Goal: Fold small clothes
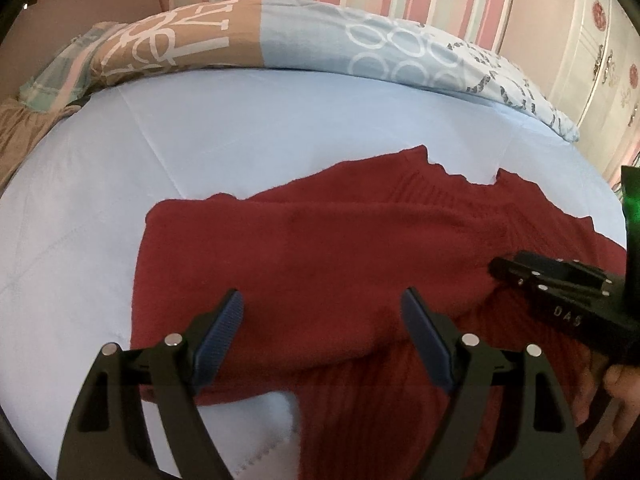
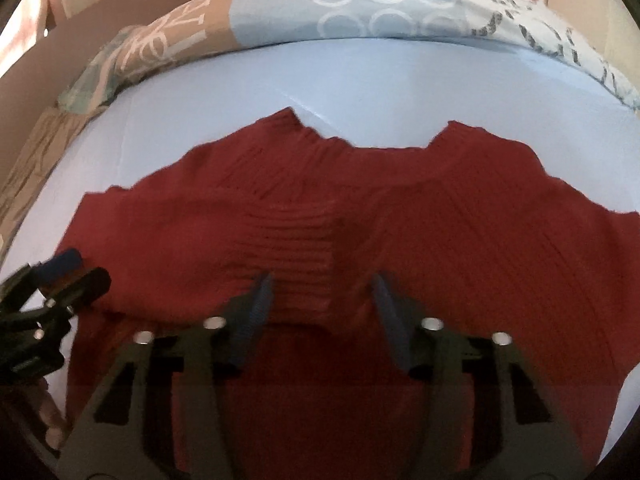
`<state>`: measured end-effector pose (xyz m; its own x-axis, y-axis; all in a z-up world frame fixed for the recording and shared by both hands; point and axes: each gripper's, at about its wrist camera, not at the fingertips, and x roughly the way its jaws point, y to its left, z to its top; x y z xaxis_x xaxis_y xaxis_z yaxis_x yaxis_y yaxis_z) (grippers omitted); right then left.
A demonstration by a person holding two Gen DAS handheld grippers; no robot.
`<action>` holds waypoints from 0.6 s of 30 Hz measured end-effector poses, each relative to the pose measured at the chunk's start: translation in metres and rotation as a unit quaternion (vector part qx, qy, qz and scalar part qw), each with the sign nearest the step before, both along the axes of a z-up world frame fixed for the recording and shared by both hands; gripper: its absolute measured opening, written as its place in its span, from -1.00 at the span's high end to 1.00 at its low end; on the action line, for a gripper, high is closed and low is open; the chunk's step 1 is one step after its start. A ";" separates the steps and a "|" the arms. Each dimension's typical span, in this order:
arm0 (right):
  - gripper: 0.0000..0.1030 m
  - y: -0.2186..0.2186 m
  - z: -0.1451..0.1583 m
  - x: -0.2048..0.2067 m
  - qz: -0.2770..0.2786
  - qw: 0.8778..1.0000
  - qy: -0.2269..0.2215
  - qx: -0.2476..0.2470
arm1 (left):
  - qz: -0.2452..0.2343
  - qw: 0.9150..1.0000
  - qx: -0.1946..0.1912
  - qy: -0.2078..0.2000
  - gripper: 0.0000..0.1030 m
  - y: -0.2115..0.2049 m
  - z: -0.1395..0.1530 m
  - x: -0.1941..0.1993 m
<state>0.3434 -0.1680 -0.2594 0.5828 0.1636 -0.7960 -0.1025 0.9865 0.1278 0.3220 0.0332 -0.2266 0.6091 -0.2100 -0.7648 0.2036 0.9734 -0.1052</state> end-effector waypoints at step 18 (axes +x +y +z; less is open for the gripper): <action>0.84 -0.101 0.039 -0.033 -0.172 0.965 -0.088 -0.180 | -0.019 0.999 -0.002 -0.025 -0.58 -0.015 0.013 -0.001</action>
<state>0.3106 -0.2688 -0.2200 0.6843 -0.3317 -0.6494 0.2498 0.9433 -0.2187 0.3215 0.0184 -0.2134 0.6385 -0.2372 -0.7322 0.2459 0.9643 -0.0980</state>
